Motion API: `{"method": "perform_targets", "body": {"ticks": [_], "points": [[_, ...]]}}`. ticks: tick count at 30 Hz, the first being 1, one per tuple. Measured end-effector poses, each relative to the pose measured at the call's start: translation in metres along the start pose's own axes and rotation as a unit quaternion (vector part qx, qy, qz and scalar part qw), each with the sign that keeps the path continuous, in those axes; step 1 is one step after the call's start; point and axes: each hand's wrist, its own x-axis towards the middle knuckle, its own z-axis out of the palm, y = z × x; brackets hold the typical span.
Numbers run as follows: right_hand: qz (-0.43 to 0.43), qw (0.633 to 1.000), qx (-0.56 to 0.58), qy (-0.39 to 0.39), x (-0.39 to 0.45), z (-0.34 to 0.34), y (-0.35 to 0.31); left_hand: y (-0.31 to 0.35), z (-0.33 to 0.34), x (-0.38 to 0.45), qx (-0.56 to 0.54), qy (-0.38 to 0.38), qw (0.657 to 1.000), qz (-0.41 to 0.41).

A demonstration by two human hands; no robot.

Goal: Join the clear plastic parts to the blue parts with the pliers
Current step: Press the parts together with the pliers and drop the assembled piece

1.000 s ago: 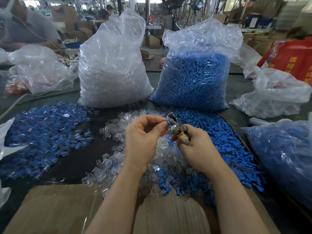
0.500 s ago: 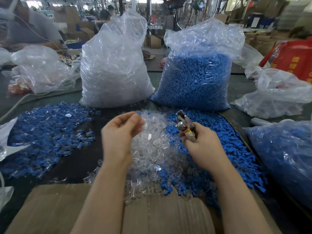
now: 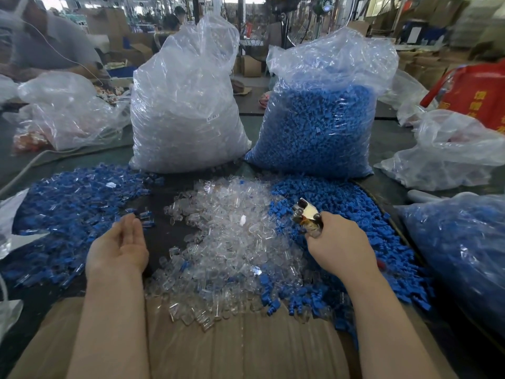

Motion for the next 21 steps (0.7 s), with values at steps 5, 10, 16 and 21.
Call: {"method": "perform_targets", "body": {"ticks": [5,10,16,21], "points": [[0.016,1.000,-0.008,0.014,-0.001,0.001,-0.001,-0.009,0.008,-0.006,0.374,-0.060,0.921,0.089],[0.020,1.000,-0.020,0.014,-0.002,0.003,-0.001,-0.028,0.010,-0.016,0.777,-0.123,0.582,0.204],[0.011,0.999,-0.038,-0.023,-0.004,0.008,-0.006,-0.039,0.011,-0.017,0.856,-0.122,0.458,0.205],[0.005,0.999,-0.052,-0.015,-0.005,0.010,-0.006,-0.037,0.008,-0.018,0.854,-0.117,0.458,0.219]]}}
